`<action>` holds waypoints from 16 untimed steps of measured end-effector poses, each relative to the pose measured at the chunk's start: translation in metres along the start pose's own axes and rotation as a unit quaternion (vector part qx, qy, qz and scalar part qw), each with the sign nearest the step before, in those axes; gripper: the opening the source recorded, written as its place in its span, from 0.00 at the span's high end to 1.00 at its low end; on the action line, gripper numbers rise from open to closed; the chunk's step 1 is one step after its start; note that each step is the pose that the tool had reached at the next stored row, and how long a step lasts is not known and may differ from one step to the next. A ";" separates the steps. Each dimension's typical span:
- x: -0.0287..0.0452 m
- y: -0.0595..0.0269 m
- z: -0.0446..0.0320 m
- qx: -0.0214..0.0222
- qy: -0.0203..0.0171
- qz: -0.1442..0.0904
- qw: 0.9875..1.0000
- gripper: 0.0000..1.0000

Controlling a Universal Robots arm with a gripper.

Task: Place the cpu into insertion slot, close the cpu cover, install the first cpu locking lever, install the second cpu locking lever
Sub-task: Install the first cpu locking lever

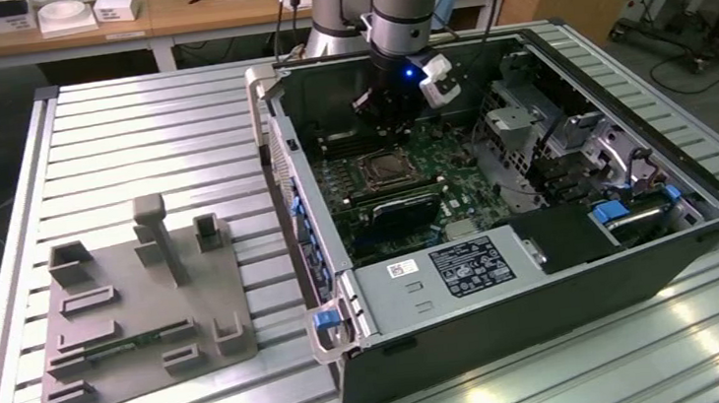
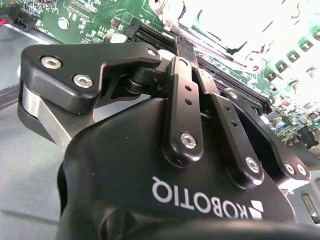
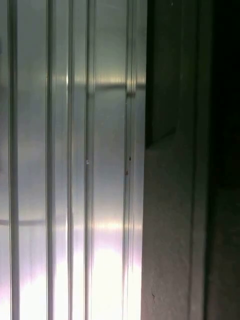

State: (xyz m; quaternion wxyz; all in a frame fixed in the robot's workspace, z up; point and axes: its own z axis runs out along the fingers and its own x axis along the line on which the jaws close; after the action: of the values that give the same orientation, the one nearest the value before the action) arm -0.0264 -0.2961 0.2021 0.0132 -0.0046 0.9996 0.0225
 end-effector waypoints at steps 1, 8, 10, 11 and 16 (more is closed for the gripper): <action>0.0000 0.0000 0.0000 0.000 0.000 0.000 1.000 0.89; 0.0000 -0.0002 -0.0001 0.004 0.000 0.000 1.000 0.89; 0.0000 -0.0004 0.0000 0.007 0.000 0.000 1.000 0.89; 0.0000 -0.0004 -0.0001 0.008 0.000 0.000 1.000 0.89; 0.0000 -0.0005 -0.0001 0.014 0.000 0.000 1.000 0.89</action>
State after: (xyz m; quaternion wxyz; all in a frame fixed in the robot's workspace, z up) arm -0.0264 -0.2966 0.2021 0.0130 -0.0048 0.9999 0.0090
